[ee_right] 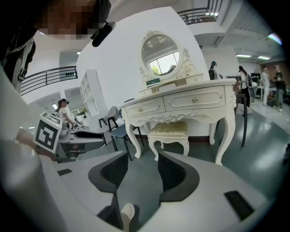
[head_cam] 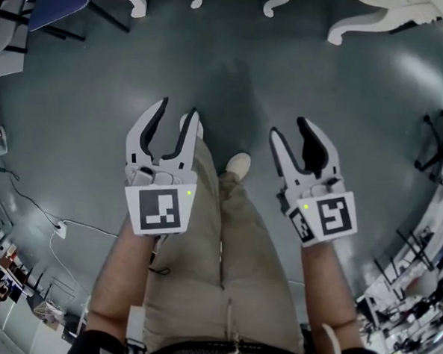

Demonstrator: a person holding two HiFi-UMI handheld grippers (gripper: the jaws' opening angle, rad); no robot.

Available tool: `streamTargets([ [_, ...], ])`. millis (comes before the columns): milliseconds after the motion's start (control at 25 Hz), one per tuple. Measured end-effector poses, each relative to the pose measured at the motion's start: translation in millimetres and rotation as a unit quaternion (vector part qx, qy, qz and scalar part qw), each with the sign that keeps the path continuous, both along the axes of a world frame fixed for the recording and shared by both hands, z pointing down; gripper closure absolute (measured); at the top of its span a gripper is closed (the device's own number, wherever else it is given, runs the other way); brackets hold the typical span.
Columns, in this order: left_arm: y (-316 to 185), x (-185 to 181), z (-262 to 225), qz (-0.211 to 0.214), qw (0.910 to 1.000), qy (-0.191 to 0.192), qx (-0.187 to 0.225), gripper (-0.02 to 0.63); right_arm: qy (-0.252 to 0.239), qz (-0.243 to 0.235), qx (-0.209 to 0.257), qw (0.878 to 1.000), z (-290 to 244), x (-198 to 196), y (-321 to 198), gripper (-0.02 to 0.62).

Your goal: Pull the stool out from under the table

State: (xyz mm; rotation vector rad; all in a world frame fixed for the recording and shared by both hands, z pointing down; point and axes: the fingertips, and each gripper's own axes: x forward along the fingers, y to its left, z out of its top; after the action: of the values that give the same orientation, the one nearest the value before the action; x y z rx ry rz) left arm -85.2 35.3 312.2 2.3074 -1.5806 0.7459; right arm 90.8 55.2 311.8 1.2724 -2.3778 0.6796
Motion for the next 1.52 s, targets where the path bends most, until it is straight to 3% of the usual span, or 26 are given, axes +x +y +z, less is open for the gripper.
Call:
streamTargets([
  [200,-4.7,-12.6,5.8,-0.009,0.9999,0.001,-0.009,0.433,-0.003,0.015,-0.006,1.000,0.7,-3.4,0.3,0.400],
  [440,-14.5,-3.2,-3.4,0.023,0.9996,-0.007,0.013,0.433,0.001,0.025,-0.009,1.000,4.5,-2.8,3.1,0.400],
  [880,-9.0,-3.3,7.2,0.035,0.9993,0.003,-0.012,0.433,-0.009,0.062,-0.013,0.998,7.4,-4.5,6.3,0.400],
  [1520,-3.2,-6.0,57.4,0.067,0.9959,-0.025,-0.055,0.433,-0.016,0.040,0.006,0.999,10.4,-27.2,2.6,0.400],
])
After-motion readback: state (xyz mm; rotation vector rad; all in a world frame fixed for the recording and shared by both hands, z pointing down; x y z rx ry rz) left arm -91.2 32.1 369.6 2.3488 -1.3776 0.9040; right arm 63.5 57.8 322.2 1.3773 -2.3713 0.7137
